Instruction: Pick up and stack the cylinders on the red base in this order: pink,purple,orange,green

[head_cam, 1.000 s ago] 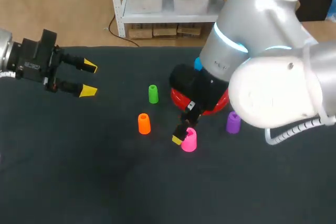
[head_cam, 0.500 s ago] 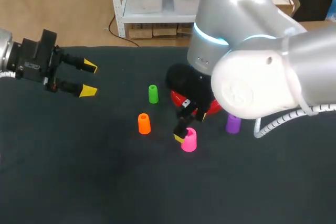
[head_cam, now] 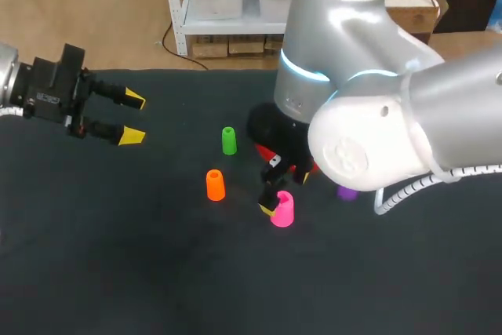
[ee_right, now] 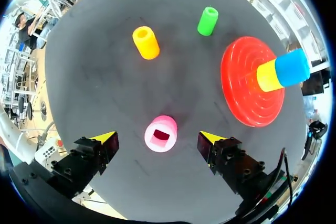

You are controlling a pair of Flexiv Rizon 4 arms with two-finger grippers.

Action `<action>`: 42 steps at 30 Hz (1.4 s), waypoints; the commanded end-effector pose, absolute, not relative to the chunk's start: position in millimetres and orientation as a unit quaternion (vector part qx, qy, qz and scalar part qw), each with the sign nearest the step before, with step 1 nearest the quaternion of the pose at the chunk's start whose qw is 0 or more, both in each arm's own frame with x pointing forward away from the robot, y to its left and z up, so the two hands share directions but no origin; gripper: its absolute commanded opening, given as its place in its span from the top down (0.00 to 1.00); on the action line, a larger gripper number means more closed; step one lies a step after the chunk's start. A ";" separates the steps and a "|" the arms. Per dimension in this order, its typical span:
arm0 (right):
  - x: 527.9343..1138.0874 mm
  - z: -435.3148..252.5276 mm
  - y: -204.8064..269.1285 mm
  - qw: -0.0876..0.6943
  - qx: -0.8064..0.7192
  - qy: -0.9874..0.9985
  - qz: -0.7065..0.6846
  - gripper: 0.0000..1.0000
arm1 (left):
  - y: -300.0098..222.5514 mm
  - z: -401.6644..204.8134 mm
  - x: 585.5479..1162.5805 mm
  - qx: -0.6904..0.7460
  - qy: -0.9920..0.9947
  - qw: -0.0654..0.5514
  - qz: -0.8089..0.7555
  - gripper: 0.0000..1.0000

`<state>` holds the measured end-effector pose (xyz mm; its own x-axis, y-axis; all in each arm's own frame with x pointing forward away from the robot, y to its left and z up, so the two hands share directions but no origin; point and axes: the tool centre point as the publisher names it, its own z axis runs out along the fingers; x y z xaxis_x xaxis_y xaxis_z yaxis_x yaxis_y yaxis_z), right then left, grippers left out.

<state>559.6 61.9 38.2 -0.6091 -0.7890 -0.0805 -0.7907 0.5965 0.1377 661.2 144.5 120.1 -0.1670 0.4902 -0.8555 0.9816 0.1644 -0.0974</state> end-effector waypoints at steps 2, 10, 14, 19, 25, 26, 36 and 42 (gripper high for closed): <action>560.0 34.4 60.6 0.009 -0.440 0.895 0.070 0.00 | 145.5 119.6 660.6 0.543 0.677 0.351 -0.352 0.00; 563.6 31.7 63.5 -0.010 -0.447 0.893 0.054 0.00 | 145.5 119.6 660.6 0.543 0.677 0.351 -0.352 0.00; 563.5 31.3 63.9 -0.011 -0.446 0.894 0.051 0.00 | 145.5 119.6 660.6 0.543 0.677 0.351 -0.352 0.00; 563.0 30.4 63.3 -0.020 -0.447 0.893 0.044 0.20 | 145.5 119.6 660.6 0.543 0.677 0.351 -0.352 0.00; 561.2 28.5 64.2 -0.021 -0.447 0.893 0.042 0.42 | 145.5 119.6 660.6 0.543 0.677 0.351 -0.352 0.00; 560.7 28.3 64.5 -0.022 -0.447 0.893 0.041 0.42 | 145.5 119.6 660.6 0.543 0.677 0.351 -0.352 0.00; 560.4 35.2 63.8 -0.010 -0.442 0.897 0.025 1.00 | 145.5 119.6 660.6 0.543 0.677 0.351 -0.352 0.00; 577.3 88.2 50.1 0.026 -0.442 0.897 -0.005 1.00 | 145.5 119.6 660.6 0.543 0.677 0.351 -0.352 0.00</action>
<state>583.1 62.4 59.1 -0.6066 -0.7947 -0.0240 -0.7946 0.6070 -0.0142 661.1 144.3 120.3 -0.1671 0.4904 -0.8553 0.9816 0.1644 -0.0974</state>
